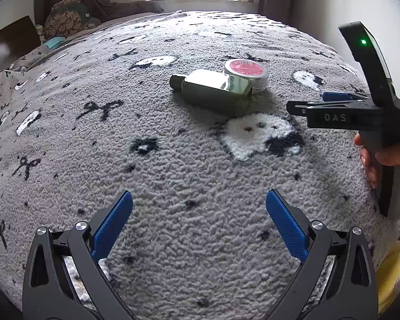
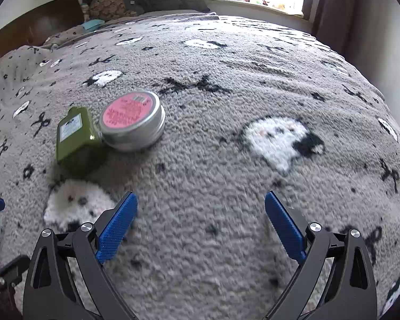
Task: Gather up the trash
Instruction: 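Raise both open tools back above the bed toward the remaining items, then grasp the pink-lidded tin with the right tool while the left tool grasps the green Origins bottle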
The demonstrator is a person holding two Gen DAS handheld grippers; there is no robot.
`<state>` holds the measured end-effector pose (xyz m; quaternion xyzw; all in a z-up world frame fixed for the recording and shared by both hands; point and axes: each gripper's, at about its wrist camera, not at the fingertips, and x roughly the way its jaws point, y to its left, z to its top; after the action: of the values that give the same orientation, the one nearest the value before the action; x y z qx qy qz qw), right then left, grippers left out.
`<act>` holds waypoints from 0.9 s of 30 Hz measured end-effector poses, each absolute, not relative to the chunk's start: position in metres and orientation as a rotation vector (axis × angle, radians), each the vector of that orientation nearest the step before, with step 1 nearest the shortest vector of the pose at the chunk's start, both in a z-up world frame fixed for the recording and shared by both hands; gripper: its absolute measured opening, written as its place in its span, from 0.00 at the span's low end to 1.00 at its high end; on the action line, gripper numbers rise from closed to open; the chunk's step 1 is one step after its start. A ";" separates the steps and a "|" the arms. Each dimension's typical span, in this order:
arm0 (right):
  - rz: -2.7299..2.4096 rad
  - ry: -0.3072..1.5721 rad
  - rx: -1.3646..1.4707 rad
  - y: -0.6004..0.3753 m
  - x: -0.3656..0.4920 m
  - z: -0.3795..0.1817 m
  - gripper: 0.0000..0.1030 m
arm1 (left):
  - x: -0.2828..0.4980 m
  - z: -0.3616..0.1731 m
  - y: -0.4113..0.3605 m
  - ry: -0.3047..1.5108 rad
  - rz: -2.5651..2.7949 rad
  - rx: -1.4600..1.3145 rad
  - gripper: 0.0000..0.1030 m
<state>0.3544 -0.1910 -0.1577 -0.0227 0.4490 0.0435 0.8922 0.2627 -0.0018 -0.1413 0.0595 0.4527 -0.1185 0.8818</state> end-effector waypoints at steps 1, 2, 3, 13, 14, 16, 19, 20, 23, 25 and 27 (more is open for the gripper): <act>0.089 0.927 -0.048 -0.188 0.363 -0.158 0.93 | 0.266 -0.141 -0.003 0.941 -0.248 0.126 0.92; 0.088 0.926 -0.050 -0.185 0.372 -0.158 0.93 | 0.269 -0.141 -0.003 0.939 -0.250 0.127 0.92; 0.093 0.930 -0.054 -0.181 0.378 -0.159 0.93 | 0.273 -0.140 -0.003 0.937 -0.251 0.128 0.92; 0.215 0.914 -0.135 -0.139 0.407 -0.161 0.93 | 0.296 -0.141 0.008 0.938 -0.229 0.128 0.92; 0.224 0.914 -0.140 -0.134 0.410 -0.161 0.93 | 0.297 -0.141 0.009 0.938 -0.228 0.127 0.92; 0.243 0.917 -0.141 -0.125 0.416 -0.162 0.94 | 0.299 -0.142 0.011 0.938 -0.225 0.127 0.92; 0.259 0.912 -0.165 -0.112 0.423 -0.163 0.94 | 0.304 -0.142 0.013 0.940 -0.219 0.125 0.92; 0.263 0.911 -0.169 -0.109 0.426 -0.164 0.94 | 0.307 -0.142 0.014 0.940 -0.216 0.124 0.92; 0.293 0.910 -0.134 -0.110 0.434 -0.165 0.77 | 0.316 -0.143 0.015 0.940 -0.209 0.120 0.92; 0.305 0.914 -0.100 -0.117 0.438 -0.165 0.69 | 0.323 -0.142 0.014 0.940 -0.207 0.112 0.92; 0.313 0.913 -0.096 -0.124 0.439 -0.163 0.69 | 0.332 -0.142 0.012 0.941 -0.212 0.099 0.92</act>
<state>0.4390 -0.1236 -0.1634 -0.0461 0.4390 0.1504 0.8846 0.3318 0.0121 -0.1421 0.0477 0.4521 -0.1017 0.8849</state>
